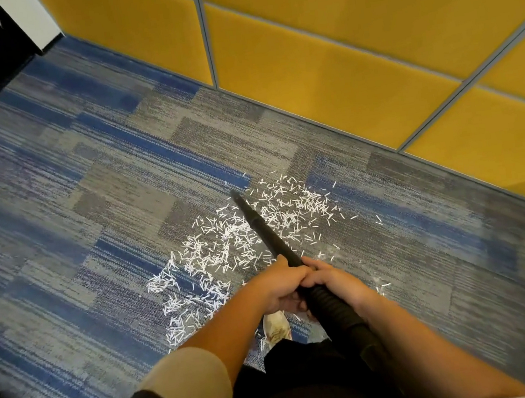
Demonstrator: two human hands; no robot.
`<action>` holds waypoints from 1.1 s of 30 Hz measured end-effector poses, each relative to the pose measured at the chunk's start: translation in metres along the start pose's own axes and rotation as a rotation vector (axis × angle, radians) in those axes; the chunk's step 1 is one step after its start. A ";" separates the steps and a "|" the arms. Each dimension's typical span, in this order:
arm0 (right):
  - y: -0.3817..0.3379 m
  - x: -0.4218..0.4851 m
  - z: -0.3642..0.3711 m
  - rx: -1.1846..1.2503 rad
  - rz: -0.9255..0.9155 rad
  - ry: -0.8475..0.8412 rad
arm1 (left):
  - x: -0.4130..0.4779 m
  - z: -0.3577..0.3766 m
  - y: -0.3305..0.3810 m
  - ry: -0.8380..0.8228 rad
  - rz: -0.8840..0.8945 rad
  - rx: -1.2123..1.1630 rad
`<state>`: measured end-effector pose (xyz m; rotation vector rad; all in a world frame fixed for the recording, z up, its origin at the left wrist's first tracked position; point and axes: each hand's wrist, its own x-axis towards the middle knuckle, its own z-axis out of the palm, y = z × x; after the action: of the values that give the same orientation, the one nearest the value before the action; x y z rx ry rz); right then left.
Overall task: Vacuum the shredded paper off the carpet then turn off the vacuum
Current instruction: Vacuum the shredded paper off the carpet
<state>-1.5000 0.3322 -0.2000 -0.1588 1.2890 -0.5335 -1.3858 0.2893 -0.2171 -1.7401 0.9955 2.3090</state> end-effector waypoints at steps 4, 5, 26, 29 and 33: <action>-0.005 0.001 -0.001 0.003 -0.002 -0.011 | 0.004 -0.002 0.003 0.011 -0.003 0.010; -0.007 0.003 0.000 -0.003 0.001 -0.015 | 0.003 -0.003 0.003 0.017 -0.005 0.015; -0.035 0.029 0.005 -0.079 -0.010 -0.026 | 0.015 -0.020 0.029 0.044 -0.024 -0.049; -0.036 0.032 0.003 -0.094 -0.018 -0.006 | 0.017 -0.018 0.031 0.052 -0.027 -0.045; -0.036 0.033 0.000 -0.077 -0.024 0.022 | 0.018 -0.014 0.035 0.054 -0.015 -0.063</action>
<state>-1.5050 0.2855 -0.2144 -0.2340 1.3309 -0.5076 -1.3955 0.2492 -0.2194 -1.8364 0.9238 2.3204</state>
